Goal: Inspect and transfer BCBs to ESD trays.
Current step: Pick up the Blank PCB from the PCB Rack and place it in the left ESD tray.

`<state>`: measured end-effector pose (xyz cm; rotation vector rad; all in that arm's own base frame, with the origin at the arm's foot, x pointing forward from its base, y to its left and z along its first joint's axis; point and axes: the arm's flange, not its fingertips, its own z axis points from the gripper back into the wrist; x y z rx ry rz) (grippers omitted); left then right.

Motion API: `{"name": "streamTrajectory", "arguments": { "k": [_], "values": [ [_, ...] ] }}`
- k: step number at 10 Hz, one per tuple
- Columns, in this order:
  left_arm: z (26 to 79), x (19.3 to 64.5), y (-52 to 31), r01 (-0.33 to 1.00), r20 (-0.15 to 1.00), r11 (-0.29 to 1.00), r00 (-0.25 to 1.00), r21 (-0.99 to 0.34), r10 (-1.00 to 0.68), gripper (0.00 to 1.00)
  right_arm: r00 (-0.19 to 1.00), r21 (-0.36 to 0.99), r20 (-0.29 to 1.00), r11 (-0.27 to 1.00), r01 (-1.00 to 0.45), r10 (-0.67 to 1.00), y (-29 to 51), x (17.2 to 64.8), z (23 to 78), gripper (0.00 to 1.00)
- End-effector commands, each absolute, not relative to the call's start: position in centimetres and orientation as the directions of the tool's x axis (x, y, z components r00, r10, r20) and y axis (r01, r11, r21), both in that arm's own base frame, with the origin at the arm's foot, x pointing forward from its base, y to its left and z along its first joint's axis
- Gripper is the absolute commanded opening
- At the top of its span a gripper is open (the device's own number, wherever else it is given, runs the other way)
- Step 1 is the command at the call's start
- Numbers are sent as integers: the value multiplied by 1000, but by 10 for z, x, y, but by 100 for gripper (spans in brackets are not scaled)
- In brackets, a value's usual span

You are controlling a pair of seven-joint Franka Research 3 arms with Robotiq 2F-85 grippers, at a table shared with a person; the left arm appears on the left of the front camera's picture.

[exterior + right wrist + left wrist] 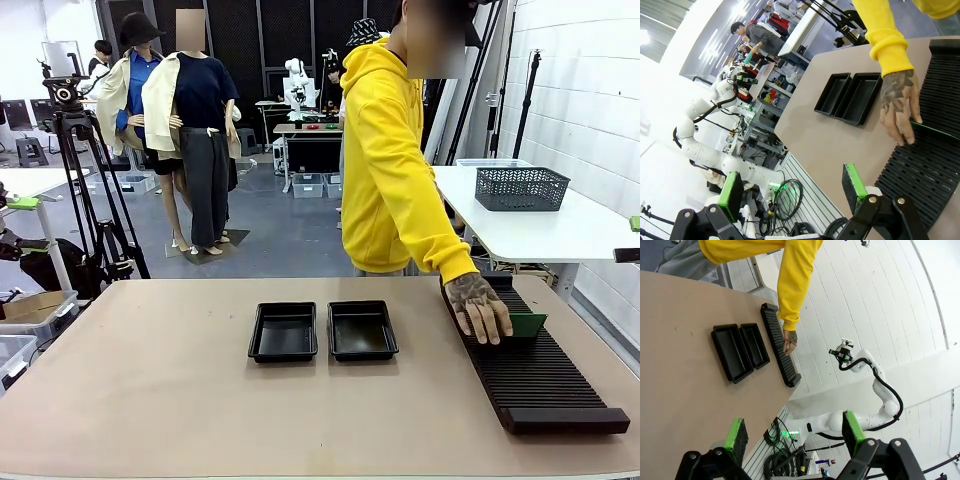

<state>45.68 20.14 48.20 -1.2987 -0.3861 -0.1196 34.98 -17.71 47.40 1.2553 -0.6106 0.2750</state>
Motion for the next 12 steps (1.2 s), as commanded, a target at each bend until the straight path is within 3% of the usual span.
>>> {"name": "streamTrajectory", "arguments": {
  "k": [1, 12],
  "values": [
    [484, 457, 202, 286, 333, 274, 932, -918, 143, 100, 810, 805, 570, 290, -517, -137, -177, 350, 474, 100],
    [484, 457, 202, 286, 333, 274, 932, -918, 143, 100, 810, 805, 570, 290, -517, -137, -177, 350, 474, 100]
  ]
}}
